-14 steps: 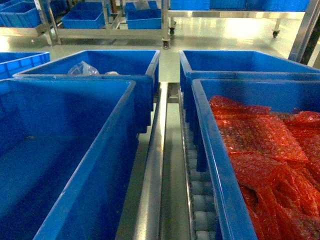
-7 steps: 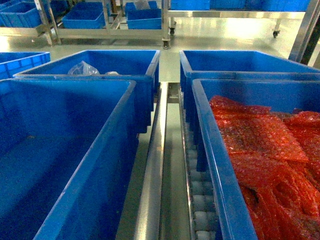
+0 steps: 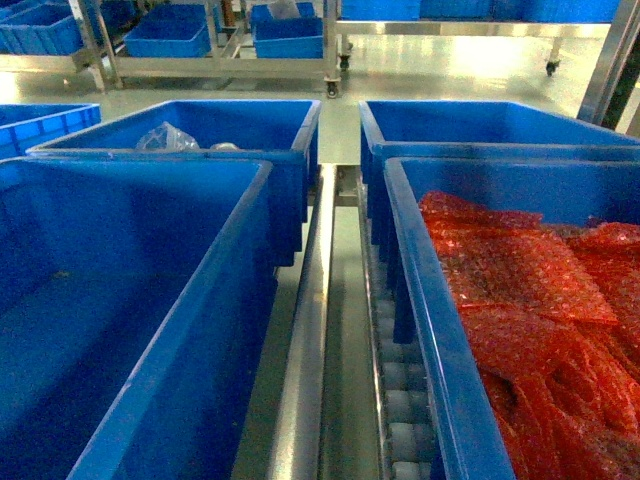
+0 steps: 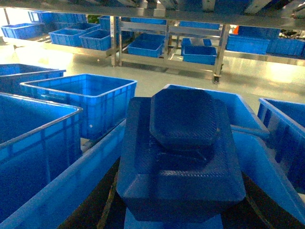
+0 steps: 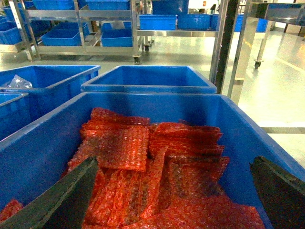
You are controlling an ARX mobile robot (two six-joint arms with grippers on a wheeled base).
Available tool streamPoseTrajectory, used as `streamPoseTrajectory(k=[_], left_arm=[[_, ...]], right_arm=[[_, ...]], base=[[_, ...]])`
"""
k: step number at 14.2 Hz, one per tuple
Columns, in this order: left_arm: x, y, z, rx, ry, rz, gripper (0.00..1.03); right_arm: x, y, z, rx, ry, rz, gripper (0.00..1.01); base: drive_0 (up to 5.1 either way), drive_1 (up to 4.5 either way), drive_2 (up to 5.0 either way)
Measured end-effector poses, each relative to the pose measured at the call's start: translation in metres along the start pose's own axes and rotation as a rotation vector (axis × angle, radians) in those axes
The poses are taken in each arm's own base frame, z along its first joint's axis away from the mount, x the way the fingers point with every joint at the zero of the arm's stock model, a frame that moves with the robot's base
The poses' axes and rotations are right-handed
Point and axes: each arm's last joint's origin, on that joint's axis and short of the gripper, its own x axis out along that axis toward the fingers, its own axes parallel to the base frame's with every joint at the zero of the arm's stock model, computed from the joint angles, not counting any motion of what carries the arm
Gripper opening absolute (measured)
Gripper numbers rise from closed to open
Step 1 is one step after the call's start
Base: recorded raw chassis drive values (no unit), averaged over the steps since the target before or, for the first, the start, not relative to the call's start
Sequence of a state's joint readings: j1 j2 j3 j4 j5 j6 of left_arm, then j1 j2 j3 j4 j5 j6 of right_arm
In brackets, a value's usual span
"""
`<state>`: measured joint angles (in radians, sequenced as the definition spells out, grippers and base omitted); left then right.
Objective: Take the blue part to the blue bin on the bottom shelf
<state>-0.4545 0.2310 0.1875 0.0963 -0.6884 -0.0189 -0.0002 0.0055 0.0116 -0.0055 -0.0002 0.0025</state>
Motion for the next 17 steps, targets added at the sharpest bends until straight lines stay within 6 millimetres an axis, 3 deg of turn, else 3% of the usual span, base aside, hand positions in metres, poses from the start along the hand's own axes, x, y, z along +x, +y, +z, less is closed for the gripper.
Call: streamPoseTrajectory(k=[15,17], left_arm=[[0.0000,0.0000,-0.0002,0.001,0.001,-0.001,0.43],[0.0009,0.0021,-0.0008,0.025,0.020,-0.086,0.43]], right_arm=[[0.0000,0.0000,0.0000,0.000,0.000,0.000,0.98],[0.0000,0.0000,0.0000,0.000,0.000,0.000,0.98]], base=[[0.0,0.00,0.0],[0.0,0.00,0.0]])
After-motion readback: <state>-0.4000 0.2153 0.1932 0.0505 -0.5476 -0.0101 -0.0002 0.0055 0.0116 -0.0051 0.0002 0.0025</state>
